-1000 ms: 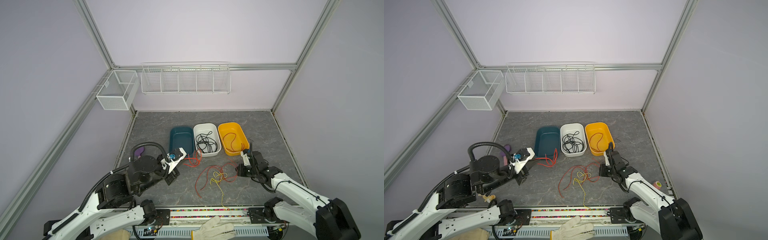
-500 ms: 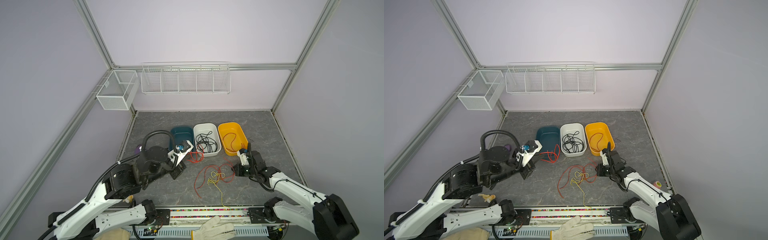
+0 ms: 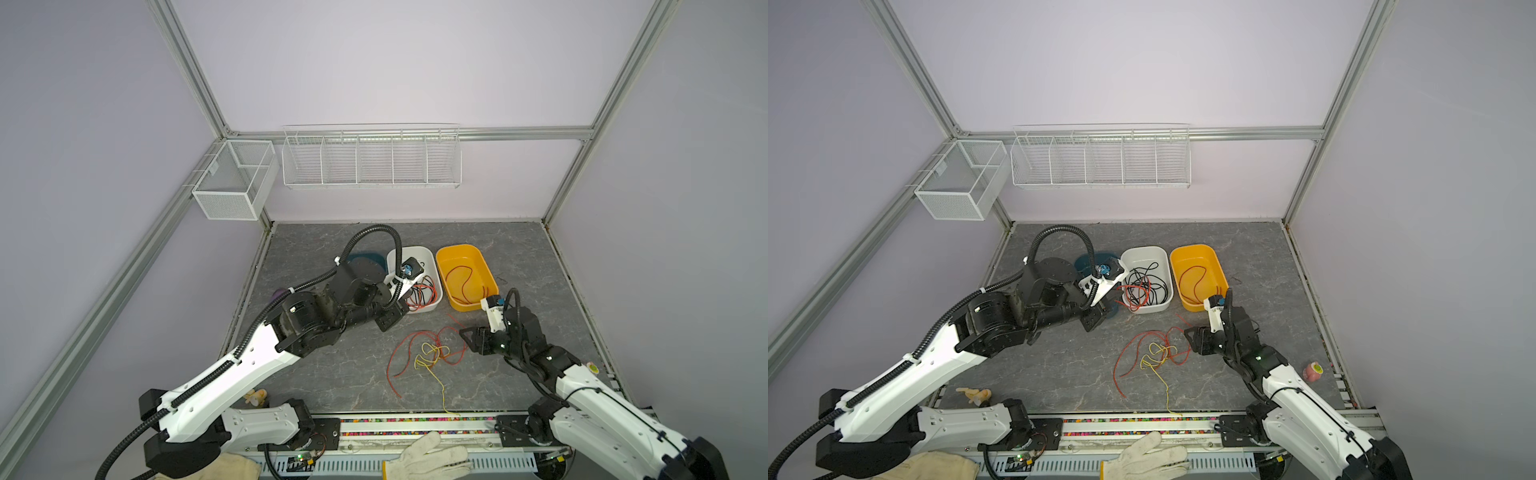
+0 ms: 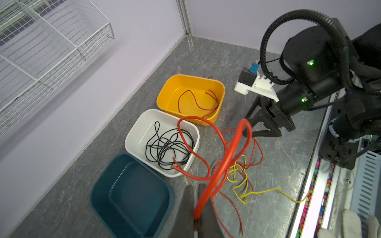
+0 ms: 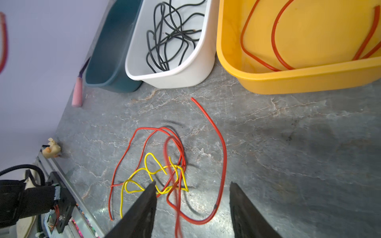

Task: Untangle the cables
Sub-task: 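Carry the red wire held in the left gripper over to the yellow tub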

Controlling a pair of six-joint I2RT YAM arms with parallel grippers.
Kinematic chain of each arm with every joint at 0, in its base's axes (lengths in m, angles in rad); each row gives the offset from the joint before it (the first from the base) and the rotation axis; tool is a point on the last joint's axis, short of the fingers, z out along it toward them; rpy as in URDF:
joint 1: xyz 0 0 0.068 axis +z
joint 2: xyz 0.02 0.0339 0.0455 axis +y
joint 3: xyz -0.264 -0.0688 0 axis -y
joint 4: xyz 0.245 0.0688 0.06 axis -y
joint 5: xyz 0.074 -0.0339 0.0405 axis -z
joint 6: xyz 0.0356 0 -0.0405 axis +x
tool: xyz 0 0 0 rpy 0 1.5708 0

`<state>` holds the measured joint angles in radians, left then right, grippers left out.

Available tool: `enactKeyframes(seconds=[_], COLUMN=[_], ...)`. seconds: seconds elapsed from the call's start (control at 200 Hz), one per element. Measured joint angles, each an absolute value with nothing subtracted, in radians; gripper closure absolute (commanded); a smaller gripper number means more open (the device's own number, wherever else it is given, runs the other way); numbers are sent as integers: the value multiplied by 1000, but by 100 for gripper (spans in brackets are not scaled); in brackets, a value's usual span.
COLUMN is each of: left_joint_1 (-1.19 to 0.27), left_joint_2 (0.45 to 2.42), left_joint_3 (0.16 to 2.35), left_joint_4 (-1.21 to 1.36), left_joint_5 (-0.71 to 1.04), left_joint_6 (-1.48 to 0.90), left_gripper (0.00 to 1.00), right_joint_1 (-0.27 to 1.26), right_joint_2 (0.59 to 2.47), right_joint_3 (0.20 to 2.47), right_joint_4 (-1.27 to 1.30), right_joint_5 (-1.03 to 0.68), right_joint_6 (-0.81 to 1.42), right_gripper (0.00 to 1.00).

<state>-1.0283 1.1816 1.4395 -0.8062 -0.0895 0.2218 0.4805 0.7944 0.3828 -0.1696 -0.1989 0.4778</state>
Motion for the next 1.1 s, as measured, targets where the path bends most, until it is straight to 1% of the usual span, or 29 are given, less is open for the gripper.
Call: enactKeyframes(seconds=[0.17,0.33,0.64,0.775,0.955,1.099], left_joint_1=[-1008,-996,-976,-968,-953,-936], left_joint_2=[1262,1346,1537,1621,1713,1790], left_joint_3=[1475,1531,1671,1734,1804,1864], left_joint_4=[-783,-761,-726,-723,-721,-719], left_joint_5=[-43,-4,59,80,100,113], left_joint_6=[230,242,263,266,267,267], left_gripper=[100,100,100,100,100,100], right_joint_1=[482,483,500,506,508,509], right_joint_2=[720,640,470,432,410,358], right_joint_3=[368,345,305,299,298,298], right_joint_4=[-176,-176,-159,-157,-162,-188], right_joint_5=[-199,-207,-253,-256,-236,-196], right_joint_6=[480,480,483,483,483,483], right_gripper=[31,28,26,26,25,25])
